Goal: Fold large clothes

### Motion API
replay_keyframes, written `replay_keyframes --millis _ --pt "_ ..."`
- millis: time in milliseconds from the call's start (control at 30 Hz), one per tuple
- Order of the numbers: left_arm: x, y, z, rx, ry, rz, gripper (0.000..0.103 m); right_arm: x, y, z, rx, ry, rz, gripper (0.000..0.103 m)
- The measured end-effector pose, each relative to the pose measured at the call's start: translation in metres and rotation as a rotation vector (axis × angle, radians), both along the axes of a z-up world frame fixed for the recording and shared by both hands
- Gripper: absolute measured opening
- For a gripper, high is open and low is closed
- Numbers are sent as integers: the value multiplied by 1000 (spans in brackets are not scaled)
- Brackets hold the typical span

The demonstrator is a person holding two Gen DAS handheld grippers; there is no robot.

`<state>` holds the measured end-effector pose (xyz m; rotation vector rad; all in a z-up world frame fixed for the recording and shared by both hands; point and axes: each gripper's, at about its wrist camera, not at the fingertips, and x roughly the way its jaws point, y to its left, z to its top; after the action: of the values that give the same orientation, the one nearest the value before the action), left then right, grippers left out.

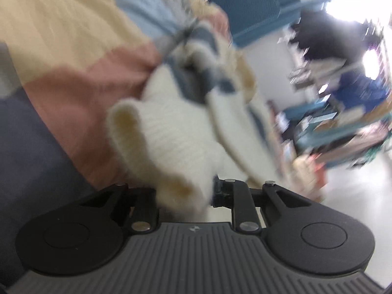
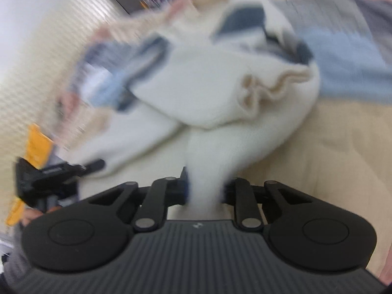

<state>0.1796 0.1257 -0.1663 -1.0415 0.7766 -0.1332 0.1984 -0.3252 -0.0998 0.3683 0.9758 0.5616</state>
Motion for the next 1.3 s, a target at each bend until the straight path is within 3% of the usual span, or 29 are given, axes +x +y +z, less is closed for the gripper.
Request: replay_keyframes --millis 67,367,667,767,833,1000,1300 --pt "-6 11 16 -49 -54 13 23 -6 -10 18 65 -35 -12 19" --pt "-63 29 90 -99 -228 5 22 -48 -16 68 295 -129 -28 19" --pt "-156 23 156 -43 -399 -52 22 -129 -23 94 440 -227 -32 19" --pt "-181 22 165 -42 -455 -49 23 -150 -28 98 512 -253 -46 19" --pt "-183 21 169 -2 -479 -66 23 -153 -27 98 532 -250 -72 19" --pt "-142 22 156 45 -443 -61 24 -125 -9 97 419 -195 -173 19" --pt "43 30 122 85 -313 -39 25 3 4 61 477 -51 -507 20"
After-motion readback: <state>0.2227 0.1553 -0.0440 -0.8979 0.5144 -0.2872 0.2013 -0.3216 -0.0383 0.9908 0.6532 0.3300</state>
